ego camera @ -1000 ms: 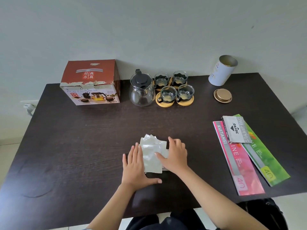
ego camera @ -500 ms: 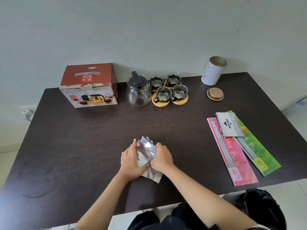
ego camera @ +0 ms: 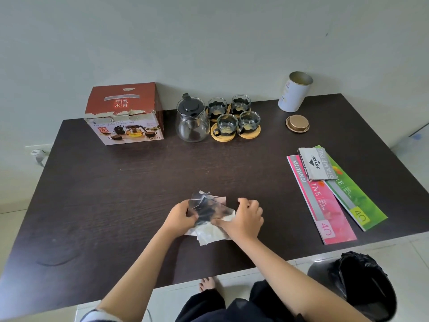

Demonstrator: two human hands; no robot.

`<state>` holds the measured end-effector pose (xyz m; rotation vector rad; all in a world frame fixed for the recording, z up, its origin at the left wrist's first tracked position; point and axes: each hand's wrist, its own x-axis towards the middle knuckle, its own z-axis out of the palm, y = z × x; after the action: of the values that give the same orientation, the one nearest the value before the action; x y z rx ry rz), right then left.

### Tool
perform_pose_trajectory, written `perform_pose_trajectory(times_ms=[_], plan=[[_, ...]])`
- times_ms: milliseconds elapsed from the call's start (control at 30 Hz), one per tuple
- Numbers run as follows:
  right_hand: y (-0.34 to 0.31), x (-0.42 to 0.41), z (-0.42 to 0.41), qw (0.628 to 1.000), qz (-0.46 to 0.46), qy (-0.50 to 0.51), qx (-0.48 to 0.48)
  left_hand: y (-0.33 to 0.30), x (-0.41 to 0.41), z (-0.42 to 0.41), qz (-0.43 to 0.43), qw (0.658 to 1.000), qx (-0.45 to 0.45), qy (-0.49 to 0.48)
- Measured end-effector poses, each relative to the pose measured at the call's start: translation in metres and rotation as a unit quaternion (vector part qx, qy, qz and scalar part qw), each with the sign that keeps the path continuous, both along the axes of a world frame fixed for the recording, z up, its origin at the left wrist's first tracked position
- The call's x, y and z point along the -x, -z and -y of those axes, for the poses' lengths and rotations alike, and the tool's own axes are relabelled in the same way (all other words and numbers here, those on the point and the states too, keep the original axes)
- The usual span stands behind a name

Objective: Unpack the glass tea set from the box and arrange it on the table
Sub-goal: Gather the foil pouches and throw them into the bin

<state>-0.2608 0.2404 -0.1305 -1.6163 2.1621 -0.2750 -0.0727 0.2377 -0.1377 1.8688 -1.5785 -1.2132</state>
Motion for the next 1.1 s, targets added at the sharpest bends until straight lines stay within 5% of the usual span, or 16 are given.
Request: perform_pose_trajectory(times_ms=[233,433,633,900,1100], plan=[[0.012,-0.001,-0.024,0.986,0.135,0.088,0.052,-0.002,0.025,-0.032,-0.169,0.967,-0.04,-0.185],[-0.01,0.041,-0.039,0.898,0.417,0.137,0.022,-0.028,0.08,-0.054,-0.292,0.933,-0.072,-0.195],[-0.003,0.103,-0.078,0.909,0.384,0.165,0.002,-0.022,0.147,-0.085,-0.158,0.968,-0.044,-0.191],[-0.021,0.111,-0.095,0.892,0.429,0.145,-0.011,-0.031,0.151,-0.108,-0.245,0.949,-0.094,-0.177],[-0.021,0.069,-0.075,0.917,0.393,0.067,-0.024,-0.026,0.114,-0.1,-0.21,0.944,-0.045,-0.252]])
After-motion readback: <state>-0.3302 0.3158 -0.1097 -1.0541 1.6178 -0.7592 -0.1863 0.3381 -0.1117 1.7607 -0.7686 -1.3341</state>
